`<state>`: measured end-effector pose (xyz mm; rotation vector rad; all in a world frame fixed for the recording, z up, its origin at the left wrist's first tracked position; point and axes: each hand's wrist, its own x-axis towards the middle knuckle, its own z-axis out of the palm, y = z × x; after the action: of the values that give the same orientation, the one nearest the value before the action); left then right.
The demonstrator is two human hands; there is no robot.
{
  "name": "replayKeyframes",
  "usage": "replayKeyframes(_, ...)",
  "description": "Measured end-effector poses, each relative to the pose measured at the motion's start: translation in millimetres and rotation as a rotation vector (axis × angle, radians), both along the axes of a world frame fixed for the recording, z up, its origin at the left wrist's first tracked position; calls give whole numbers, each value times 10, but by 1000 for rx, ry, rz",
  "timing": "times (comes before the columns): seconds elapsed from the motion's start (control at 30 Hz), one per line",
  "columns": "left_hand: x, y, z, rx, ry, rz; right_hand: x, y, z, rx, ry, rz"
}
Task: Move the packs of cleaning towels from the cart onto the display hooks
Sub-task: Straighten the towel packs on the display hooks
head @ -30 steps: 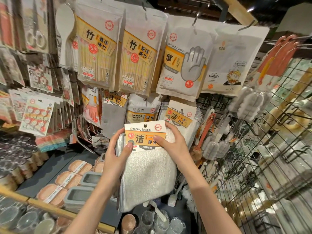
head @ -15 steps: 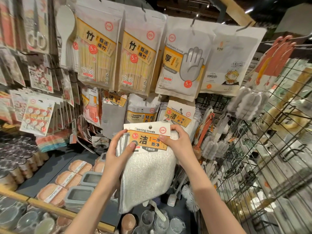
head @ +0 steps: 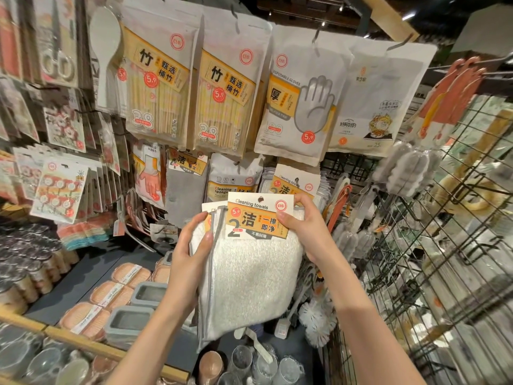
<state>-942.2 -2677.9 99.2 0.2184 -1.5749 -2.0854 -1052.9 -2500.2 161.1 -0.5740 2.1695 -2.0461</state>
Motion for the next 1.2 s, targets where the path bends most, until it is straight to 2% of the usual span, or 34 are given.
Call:
replayKeyframes(0.1,-42,-3,-6,-46,6,19,-53,45,-9,-12,28,-39)
replayKeyframes(0.23,-113,-52,-31,-103,9,81,-200,183,4,-25,84,-232)
replayKeyframes(0.43,-197,-117,-123,-130,-18,95,-353,265,-79,-6,166,-372)
replayKeyframes(0.67,-266,-223,-188,-151,-44,131,-659,231,-108,-39,161,-485)
replayKeyframes(0.9,-298,-328,-200,-136,-44,164,-948,153,-178,53,132,-542)
replayKeyframes(1.2,-302,-348,-191,-116,-35,178,-1040,140,-269,46,128,-644)
